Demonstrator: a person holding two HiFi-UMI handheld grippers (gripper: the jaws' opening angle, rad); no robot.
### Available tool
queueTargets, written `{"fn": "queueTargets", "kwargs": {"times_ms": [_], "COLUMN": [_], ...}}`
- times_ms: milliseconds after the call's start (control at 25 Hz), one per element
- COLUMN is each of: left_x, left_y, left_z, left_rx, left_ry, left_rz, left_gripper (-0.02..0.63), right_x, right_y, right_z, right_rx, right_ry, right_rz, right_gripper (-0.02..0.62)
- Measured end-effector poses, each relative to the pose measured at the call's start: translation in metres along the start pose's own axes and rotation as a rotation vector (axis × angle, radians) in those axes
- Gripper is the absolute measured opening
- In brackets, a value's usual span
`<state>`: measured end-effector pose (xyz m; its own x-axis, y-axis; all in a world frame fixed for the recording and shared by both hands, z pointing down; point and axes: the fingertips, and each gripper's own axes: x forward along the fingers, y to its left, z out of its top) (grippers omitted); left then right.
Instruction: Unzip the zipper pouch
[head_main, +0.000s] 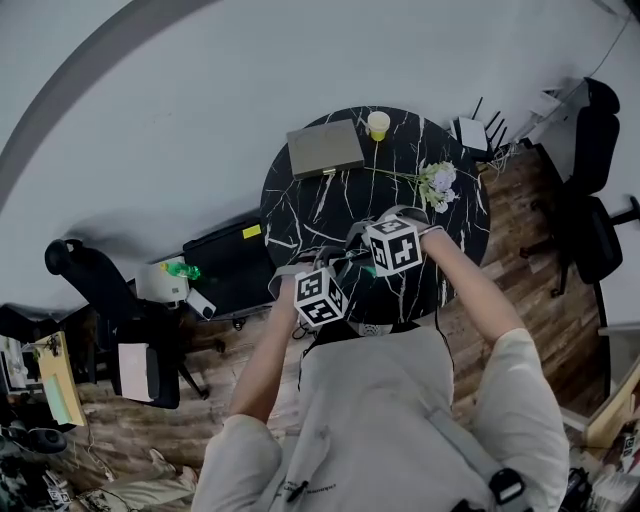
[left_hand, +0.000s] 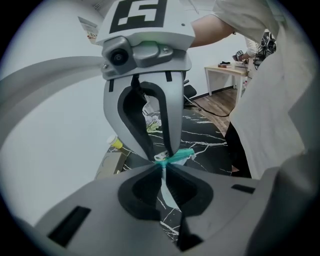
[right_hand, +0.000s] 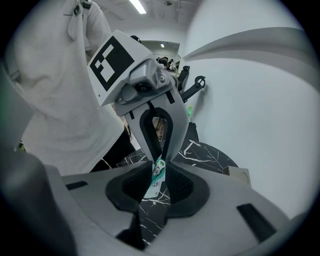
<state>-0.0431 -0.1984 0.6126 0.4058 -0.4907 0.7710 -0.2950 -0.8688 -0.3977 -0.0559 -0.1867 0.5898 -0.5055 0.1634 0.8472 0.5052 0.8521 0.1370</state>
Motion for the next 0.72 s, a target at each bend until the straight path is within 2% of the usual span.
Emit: {"fn": "queueTargets", "kwargs": {"times_ms": [160,200,480,600,720], "left_x": [0.004,0.005,0.003,0.005,0.005], "left_y": [0.001,0.0,0.006,0.011,0.018], "left_z": [-0.003,-0.005,-0.009,-0.011,-0.015], "left_rx": [-0.091,-0.108,-0.211,-0.317,-0.46], "left_ry": [-0.004,-0.003,-0.025,-0.069,-0.136], "left_rz": [-0.067,-0.08,-0.114,-0.134,-0.148], "left_gripper": [0.041,0.041,0.041,0.041,0.041], "right_x": [0.0,0.0,-0.004,-0.004,-0.004], "right_y": [-0.002,-0.003,-0.008,-0.01,-0.015], "right_z": [-0.002,-0.003,-0.002,-0.005,-0.006], "right_rx": [-0.024,-0.028,-0.083,-0.139,-0.205], "right_ry": [0.018,0.019,0.028,0.039,0.036], "right_rz": [-0.019,-0.027,-0.072,-0.11,-0.187], "right_gripper": [0.078,0.041,0.026,0.015,0.011]}}
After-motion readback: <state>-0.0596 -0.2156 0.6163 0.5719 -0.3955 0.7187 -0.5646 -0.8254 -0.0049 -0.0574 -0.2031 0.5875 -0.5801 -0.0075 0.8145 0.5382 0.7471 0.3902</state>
